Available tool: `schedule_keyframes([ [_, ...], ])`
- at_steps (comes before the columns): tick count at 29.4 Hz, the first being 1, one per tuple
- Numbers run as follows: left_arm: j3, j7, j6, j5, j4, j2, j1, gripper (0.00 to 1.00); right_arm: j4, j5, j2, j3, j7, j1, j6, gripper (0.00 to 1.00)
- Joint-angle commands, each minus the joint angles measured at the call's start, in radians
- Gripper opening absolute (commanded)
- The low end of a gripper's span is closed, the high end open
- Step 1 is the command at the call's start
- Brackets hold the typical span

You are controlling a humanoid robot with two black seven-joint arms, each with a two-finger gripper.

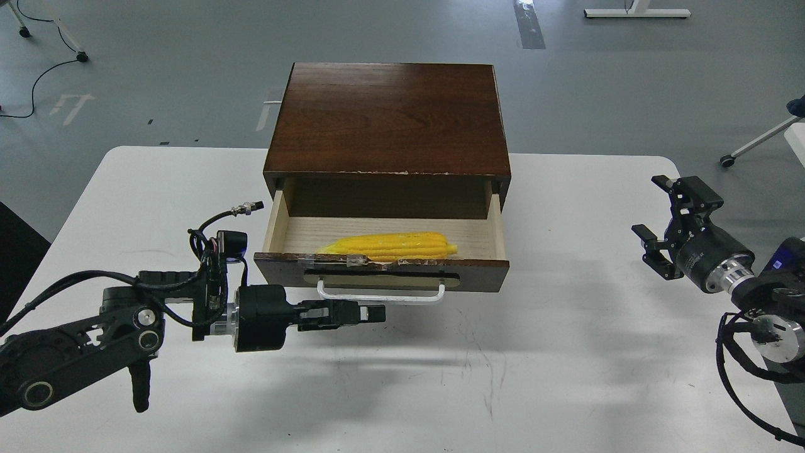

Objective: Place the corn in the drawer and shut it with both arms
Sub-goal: 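Push the drawer front with the left gripper toward the chest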

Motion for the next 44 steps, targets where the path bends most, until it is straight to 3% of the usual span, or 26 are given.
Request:
schedule_keyframes([
  [1,0.0,0.0,0.0,-0.001,0.001,0.001,0.0,0.0,0.0,0.0,0.0,0.0,0.0,-0.004,0.0,0.99],
  [21,-0.029,0.005,0.011,-0.021,0.021,-0.006,0.0,0.0,0.002,0.0,0.008,0.0,0.0,-0.017,0.0,0.99],
  [44,-0.04,0.008,0.09,-0.063,0.05,-0.019,0.0,0.0,0.002,0.0,0.031,0.0,0.0,-0.033,-0.001,0.99],
])
